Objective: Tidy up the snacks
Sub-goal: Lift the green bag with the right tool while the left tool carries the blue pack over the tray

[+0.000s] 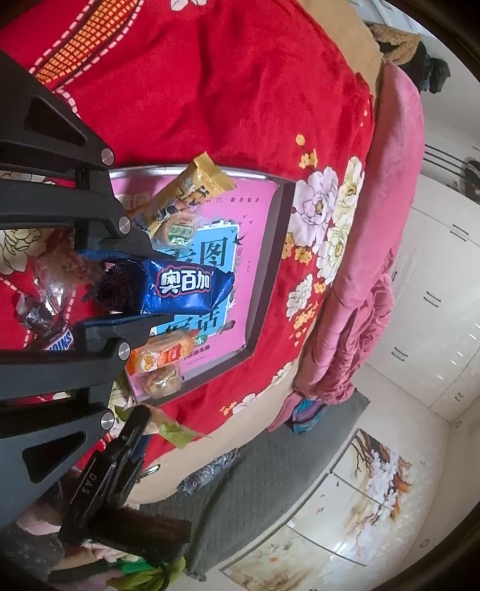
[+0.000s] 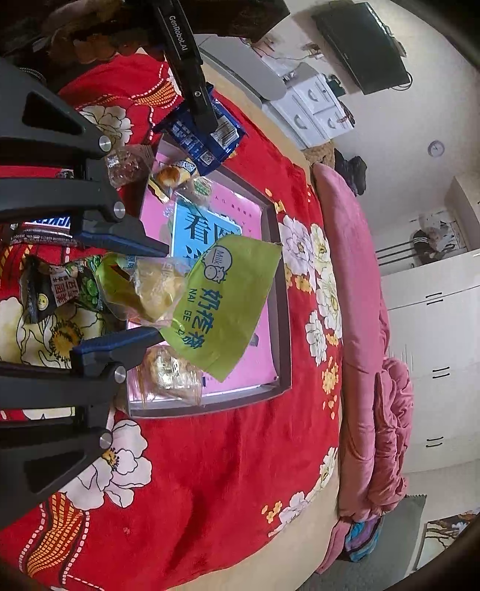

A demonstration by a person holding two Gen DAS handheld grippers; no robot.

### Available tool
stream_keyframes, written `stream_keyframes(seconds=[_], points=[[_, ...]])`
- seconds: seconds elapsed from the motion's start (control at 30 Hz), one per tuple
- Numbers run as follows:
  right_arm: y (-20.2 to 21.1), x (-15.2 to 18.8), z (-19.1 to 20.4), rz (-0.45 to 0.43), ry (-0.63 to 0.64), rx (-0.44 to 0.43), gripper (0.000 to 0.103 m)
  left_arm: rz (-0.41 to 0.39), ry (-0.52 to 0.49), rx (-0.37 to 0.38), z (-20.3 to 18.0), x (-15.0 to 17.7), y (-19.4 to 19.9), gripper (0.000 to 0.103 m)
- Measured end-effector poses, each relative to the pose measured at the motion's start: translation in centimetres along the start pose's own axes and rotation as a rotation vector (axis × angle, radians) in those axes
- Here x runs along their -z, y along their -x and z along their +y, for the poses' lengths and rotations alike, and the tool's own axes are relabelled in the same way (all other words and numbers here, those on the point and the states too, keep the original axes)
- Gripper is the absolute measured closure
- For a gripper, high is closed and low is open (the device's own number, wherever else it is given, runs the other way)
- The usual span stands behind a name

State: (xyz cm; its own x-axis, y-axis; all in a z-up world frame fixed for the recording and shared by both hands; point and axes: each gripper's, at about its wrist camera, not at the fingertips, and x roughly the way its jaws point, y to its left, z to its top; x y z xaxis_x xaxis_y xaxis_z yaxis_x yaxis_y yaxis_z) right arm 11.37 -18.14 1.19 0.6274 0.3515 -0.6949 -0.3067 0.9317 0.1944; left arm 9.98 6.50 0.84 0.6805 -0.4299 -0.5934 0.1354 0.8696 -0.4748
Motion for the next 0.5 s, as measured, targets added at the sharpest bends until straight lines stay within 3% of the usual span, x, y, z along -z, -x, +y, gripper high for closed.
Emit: stream_keyframes(seconds=[0.5], points=[[-0.9,-0.7,0.1,-0.010,-0.015,0.011,0.065,0.044,-0.013,0.005,-0.4,0.1,-3.4,0.080]])
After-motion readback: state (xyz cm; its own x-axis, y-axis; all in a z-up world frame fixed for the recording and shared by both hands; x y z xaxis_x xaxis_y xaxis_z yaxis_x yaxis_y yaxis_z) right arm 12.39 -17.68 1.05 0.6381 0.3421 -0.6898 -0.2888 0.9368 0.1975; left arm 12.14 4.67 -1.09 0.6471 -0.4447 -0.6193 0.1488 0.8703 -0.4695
